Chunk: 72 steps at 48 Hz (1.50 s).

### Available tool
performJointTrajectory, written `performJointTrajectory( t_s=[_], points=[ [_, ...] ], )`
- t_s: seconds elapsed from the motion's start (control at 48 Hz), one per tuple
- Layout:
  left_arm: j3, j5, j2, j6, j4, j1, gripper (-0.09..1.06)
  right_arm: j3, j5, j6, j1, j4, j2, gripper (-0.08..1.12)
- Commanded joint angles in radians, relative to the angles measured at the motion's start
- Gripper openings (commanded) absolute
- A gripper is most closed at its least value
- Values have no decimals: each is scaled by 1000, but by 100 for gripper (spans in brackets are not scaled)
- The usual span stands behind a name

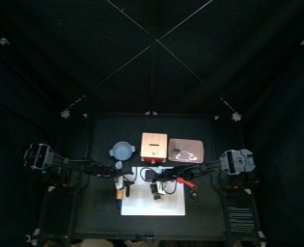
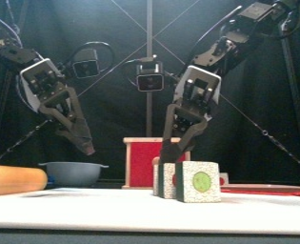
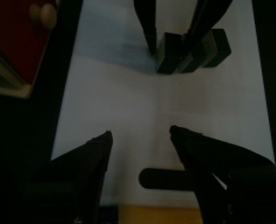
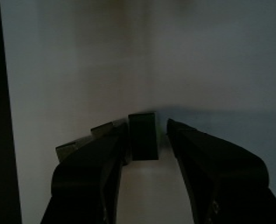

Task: Place sushi on board then cut the sushi with the knife then place the pieces on the plate
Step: Place the 4 sushi pieces on the plate

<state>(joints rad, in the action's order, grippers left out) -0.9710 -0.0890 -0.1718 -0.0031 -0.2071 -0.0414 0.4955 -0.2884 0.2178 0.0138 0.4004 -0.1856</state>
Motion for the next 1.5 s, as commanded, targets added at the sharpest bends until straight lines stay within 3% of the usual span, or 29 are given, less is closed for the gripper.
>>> performJointTrajectory(
  t_s=[0.021, 0.188, 0.562, 1.021, 1.5],
  points=[
    [8, -3, -14, -2, 0, 3, 91, -23, 2, 3, 2, -3, 15, 78],
    [8, -3, -14, -2, -2, 3, 90, -23, 2, 3, -2, -9, 3, 76],
    [6, -3, -14, -2, 0, 3, 90, -20, -23, 2, -5, -9, 21, 58],
    [8, -3, -14, 0, 0, 3, 90, 114, -98, 2, -114, -11, 270, 58],
    [8, -5, -14, 0, 0, 5, 90, 383, -170, -2, -433, -67, 551, 58]
  ],
)
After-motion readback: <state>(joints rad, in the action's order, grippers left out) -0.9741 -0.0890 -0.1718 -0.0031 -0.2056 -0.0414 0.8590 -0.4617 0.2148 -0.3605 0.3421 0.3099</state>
